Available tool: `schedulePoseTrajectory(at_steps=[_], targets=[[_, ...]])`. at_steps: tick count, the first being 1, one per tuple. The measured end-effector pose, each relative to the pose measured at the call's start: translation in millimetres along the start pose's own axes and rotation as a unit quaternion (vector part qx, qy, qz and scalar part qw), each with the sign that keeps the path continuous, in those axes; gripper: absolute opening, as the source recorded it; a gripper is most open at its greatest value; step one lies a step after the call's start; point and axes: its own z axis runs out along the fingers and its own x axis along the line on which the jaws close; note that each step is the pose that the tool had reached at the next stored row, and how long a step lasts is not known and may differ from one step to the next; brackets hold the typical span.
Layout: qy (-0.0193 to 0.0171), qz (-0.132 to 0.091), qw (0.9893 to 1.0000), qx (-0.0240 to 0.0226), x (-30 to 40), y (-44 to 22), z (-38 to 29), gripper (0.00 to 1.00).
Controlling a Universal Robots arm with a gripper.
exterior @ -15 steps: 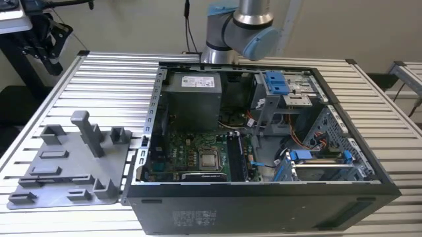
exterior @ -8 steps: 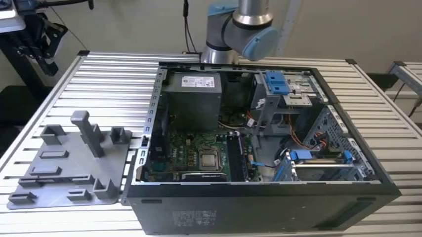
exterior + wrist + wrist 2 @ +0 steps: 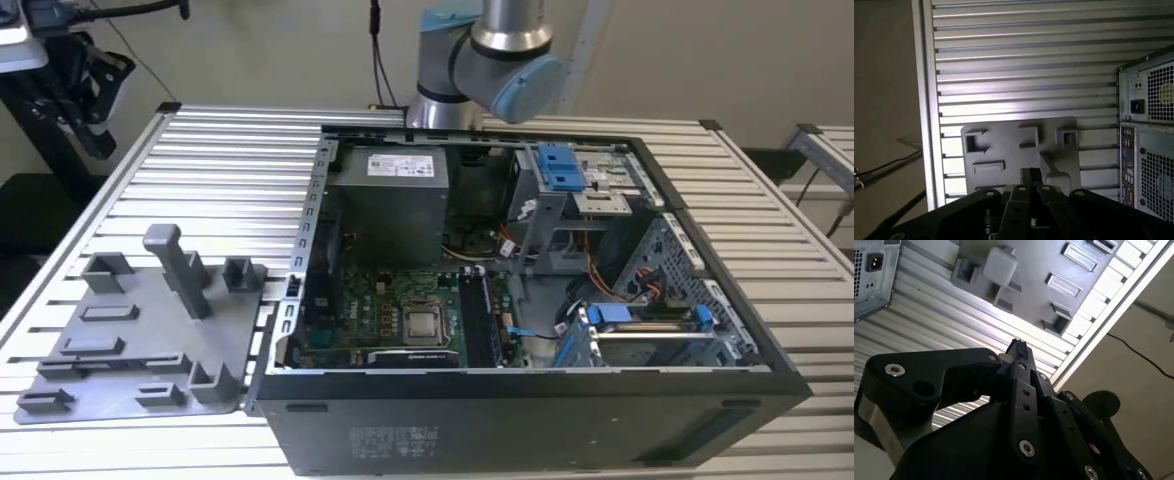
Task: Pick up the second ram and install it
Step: 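Reach for the second ram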
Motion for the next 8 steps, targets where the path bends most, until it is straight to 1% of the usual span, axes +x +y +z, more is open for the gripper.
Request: schedulePoseTrajectory(at_steps=[2,8], targets=[[0.0000,0.000,1.0000,0.0000,-0.3,-4.4,0.6,0.11],[0.0000,0.000,1.0000,0.0010,1.1,-13.2,3.1,0.11]])
